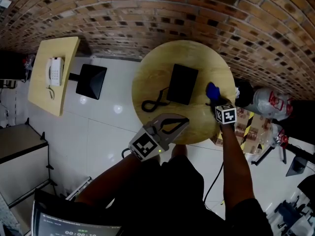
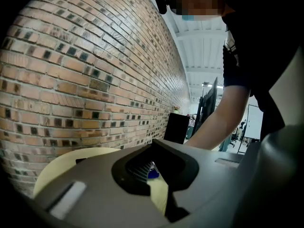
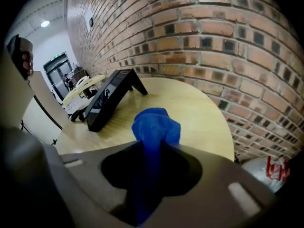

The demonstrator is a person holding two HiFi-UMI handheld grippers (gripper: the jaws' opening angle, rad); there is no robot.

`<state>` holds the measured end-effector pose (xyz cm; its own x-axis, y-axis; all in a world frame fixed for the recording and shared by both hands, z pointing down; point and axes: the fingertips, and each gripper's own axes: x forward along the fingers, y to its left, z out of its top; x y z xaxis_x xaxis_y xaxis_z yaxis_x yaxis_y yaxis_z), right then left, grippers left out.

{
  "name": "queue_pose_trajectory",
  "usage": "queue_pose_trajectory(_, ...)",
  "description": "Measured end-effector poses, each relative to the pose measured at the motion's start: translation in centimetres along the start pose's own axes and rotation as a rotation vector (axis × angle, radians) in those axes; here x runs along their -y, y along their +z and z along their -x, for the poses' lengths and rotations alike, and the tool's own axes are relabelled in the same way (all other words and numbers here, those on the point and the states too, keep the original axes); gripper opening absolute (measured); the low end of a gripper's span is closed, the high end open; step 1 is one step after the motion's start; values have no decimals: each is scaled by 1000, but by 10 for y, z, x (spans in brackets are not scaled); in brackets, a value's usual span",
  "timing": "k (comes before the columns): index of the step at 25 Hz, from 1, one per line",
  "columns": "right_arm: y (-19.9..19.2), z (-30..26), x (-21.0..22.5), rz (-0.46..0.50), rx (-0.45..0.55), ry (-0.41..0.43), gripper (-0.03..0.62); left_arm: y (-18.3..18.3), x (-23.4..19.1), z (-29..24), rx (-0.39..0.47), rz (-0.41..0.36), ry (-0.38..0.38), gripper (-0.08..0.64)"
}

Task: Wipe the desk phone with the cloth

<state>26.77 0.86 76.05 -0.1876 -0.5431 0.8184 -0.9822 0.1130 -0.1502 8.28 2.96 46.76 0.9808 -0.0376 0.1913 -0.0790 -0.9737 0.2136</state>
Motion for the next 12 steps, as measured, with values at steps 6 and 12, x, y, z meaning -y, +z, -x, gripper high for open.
queue_pose_trajectory(6, 0, -9, 6, -11, 13, 50, 111, -5, -4, -17, -15, 12, -4, 2)
queue_pose_trajectory(12, 9, -12, 15, 16, 30, 48, 200, -3, -3, -32, -16, 19, -17, 2)
